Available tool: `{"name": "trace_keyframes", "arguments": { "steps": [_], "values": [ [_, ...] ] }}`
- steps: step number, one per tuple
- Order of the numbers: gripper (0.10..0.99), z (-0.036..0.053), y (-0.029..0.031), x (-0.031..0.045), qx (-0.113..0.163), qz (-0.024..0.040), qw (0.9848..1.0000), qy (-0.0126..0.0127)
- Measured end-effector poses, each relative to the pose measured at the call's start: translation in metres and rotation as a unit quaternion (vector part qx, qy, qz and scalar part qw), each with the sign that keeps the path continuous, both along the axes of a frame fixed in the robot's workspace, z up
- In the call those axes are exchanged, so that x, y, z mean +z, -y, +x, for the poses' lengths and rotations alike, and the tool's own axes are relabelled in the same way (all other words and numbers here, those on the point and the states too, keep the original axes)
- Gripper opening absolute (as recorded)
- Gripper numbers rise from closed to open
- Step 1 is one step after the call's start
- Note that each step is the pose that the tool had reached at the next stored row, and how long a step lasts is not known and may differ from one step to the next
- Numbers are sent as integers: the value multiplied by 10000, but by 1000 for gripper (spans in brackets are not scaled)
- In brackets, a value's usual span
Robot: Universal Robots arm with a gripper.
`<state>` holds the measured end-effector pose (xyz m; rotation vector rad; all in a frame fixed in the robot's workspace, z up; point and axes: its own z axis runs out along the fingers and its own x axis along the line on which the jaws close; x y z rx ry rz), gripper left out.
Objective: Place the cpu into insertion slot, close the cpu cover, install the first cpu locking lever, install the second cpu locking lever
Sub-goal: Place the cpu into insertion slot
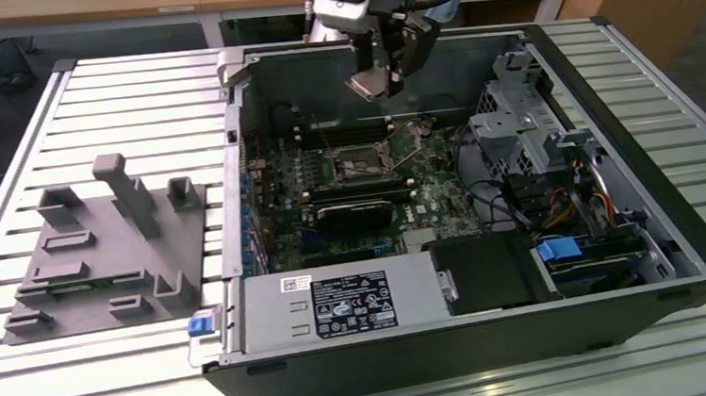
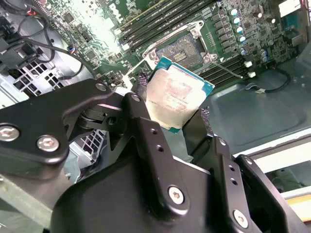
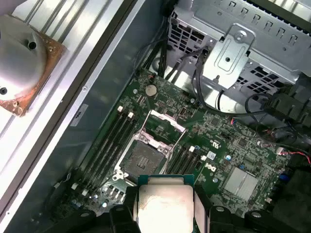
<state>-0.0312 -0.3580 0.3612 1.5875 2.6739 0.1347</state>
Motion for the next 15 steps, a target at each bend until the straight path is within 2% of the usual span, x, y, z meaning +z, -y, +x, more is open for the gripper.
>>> {"name": "trace_keyframes", "arguments": {
  "steps": [9,15],
  "values": [
    [541,0,0,-3,-301,0,9995,0],
    [541,0,0,-6,-549,0,9985,0]
  ]
}}
